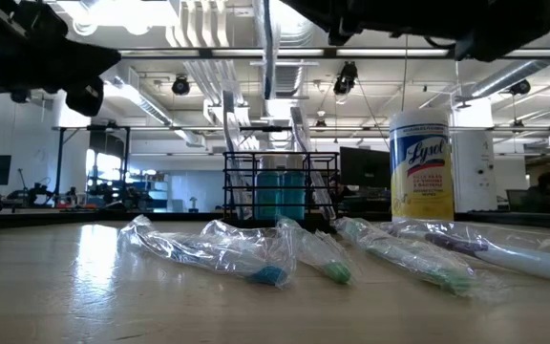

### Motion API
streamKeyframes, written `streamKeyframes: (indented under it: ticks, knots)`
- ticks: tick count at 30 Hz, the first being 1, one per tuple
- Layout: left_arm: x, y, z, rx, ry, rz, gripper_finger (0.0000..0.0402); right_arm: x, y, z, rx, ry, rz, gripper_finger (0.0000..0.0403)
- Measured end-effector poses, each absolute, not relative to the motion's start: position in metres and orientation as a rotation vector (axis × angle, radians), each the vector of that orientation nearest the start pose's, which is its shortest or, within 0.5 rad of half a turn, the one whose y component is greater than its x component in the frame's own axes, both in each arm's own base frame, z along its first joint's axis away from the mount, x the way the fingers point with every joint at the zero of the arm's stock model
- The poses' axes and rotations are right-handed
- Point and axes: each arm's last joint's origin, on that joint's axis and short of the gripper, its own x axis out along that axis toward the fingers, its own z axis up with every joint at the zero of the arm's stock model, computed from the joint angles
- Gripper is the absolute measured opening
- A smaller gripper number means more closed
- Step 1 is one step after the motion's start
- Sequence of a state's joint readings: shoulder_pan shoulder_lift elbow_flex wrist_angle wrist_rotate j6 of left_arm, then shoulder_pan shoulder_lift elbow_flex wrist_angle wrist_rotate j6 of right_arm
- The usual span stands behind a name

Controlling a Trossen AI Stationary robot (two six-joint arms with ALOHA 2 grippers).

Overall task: Pick & Place toothbrushing station
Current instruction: Put the right blue toothbrush into the black wire organizer

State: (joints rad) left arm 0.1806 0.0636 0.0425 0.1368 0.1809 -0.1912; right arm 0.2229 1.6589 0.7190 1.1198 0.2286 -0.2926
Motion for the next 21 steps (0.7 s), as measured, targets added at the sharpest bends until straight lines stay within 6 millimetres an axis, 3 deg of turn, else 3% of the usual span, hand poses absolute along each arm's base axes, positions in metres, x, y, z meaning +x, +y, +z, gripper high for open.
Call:
streamKeyframes:
  ticks: [5,15,21]
  knots:
    - [0.1,0.012,0.191,-0.209,-0.155,-0.038,0.0055,0.327,0.062,0.209,-0.291,-0.141,-0.051,0.0008]
    - [0.109,0.015,0.196,-0.274,-0.183,-0.014,0.0181,0.339,0.043,0.204,-0.307,-0.114,-0.129,0.0008]
    - [0.117,0.016,0.213,-0.229,-0.17,-0.02,0.0201,0.341,0.035,0.204,-0.281,-0.125,-0.089,0.0008]
